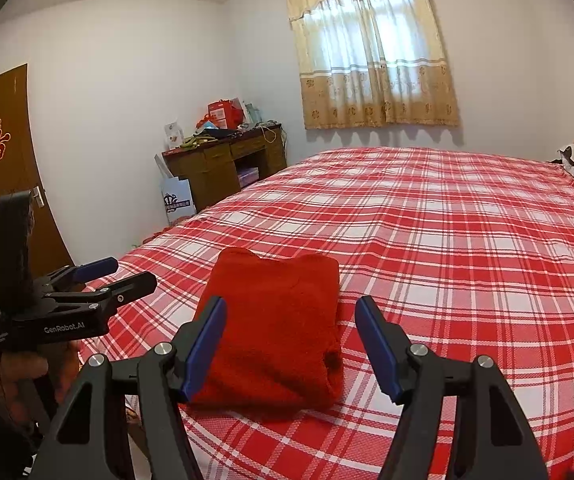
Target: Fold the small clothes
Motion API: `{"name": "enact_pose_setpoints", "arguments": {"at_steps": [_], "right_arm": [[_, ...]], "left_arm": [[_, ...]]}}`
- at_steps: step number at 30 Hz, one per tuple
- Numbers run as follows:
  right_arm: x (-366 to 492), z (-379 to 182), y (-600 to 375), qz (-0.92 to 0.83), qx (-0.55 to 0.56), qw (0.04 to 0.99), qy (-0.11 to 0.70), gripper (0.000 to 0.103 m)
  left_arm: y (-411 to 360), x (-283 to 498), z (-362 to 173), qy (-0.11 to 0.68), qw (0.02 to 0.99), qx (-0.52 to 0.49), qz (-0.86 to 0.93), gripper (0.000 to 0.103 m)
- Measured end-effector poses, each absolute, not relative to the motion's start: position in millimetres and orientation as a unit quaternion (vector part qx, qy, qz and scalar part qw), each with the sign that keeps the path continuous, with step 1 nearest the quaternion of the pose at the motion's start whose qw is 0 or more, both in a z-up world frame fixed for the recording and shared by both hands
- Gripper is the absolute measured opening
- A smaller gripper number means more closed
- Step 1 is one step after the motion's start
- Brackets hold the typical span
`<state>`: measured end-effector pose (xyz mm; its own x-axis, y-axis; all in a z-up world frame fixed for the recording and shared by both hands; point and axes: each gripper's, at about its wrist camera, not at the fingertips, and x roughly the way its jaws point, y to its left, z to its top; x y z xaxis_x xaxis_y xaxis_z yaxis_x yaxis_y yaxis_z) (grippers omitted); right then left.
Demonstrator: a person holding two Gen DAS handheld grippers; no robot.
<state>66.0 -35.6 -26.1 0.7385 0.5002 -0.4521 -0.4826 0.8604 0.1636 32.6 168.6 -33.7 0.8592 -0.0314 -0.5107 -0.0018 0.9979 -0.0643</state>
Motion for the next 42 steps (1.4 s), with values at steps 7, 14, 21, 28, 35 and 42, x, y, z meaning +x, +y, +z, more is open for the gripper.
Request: {"name": "enact_pose_setpoints", "arguments": {"at_steps": [7,14,21,28,35,42], "right_arm": [[64.2,-26.7,-36.4,0.264,0.02,0.931,0.249,0.068],[65.4,-26.4,-37.9,0.265,0.023,0.931,0.251,0.068],[65.2,-27.7,-37.7,0.266,0.025,0.93,0.252,0.068],[65.0,-27.5,-38.5,0.267,0.026,0.93,0.251,0.068],[59.9,-25.9,-39.5,0.264,0.027,0.935,0.236,0.068],[58.1,-24.8,-39.8,0.263,0.028,0.936,0.233,0.068]], "left_arm": [[168.7,32.8,-33.6,0.265,0.964,-0.032,-0.008,0.102],[168.6,32.6,-34.0,0.266,0.963,-0.031,-0.008,0.102],[167.4,32.6,-36.3,0.267,0.963,-0.031,-0.009,0.101],[166.0,32.3,-39.5,0.269,0.963,-0.03,-0.009,0.102],[163.8,30.6,-37.6,0.264,0.964,-0.024,-0.013,0.102],[162.3,30.8,-34.8,0.262,0.965,-0.018,-0.015,0.103]]}}
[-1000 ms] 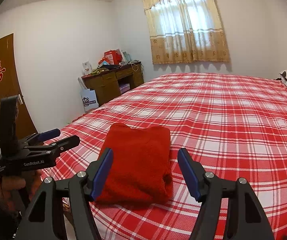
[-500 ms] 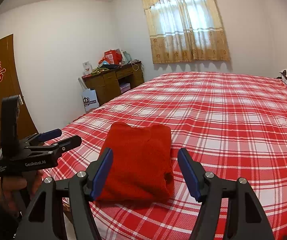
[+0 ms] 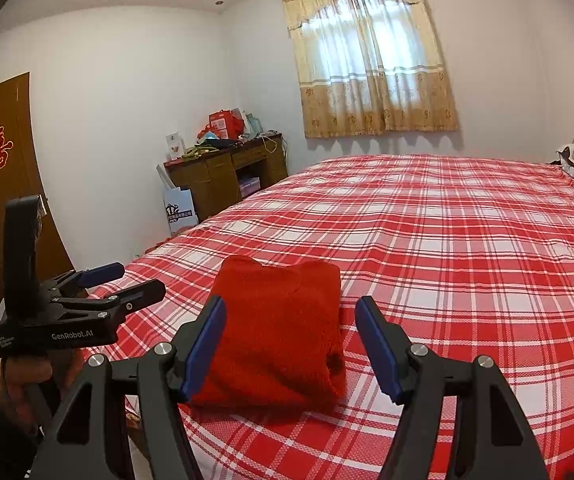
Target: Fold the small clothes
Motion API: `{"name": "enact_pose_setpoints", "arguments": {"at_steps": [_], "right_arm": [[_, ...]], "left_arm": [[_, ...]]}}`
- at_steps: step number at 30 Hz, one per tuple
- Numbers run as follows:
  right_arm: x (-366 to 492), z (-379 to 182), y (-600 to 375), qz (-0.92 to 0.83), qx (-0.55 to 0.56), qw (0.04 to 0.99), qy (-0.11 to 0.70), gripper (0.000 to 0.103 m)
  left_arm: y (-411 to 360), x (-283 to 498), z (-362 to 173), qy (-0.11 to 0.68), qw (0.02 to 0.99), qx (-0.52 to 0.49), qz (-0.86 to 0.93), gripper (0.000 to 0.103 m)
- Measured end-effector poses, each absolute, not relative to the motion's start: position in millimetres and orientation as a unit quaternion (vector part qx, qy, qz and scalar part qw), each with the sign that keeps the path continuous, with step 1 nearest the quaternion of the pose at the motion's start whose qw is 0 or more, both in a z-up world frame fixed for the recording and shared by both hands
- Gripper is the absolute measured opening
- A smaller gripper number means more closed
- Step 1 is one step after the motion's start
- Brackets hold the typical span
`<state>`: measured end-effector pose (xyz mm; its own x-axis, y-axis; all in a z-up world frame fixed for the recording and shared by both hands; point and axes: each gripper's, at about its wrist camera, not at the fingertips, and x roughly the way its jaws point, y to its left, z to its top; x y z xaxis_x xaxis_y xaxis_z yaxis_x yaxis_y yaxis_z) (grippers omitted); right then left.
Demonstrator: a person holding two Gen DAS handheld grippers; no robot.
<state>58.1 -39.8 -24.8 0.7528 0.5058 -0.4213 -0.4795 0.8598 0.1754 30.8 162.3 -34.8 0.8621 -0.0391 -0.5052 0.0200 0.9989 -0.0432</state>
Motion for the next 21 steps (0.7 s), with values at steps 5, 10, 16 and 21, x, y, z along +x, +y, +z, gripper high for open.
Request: {"name": "enact_pose_setpoints", "arguments": {"at_steps": [5,10,16,21], "right_arm": [[57.4,-25.7,-38.5,0.264,0.027,0.935,0.235,0.068],[57.1,-28.3,-34.9,0.267,0.023,0.933,0.24,0.068],[57.8,-32.1,-32.5,0.27,0.02,0.931,0.246,0.068],[57.1,-32.6,-32.1,0.268,0.019,0.931,0.247,0.068]], "left_arm": [[160.2,31.4,-34.5,0.263,0.965,-0.013,-0.009,0.103],[161.6,33.3,-34.3,0.27,0.963,-0.021,-0.011,0.103],[165.4,36.6,-38.3,0.281,0.959,-0.028,-0.002,0.103],[166.1,36.2,-41.3,0.28,0.96,-0.023,-0.002,0.103]]}}
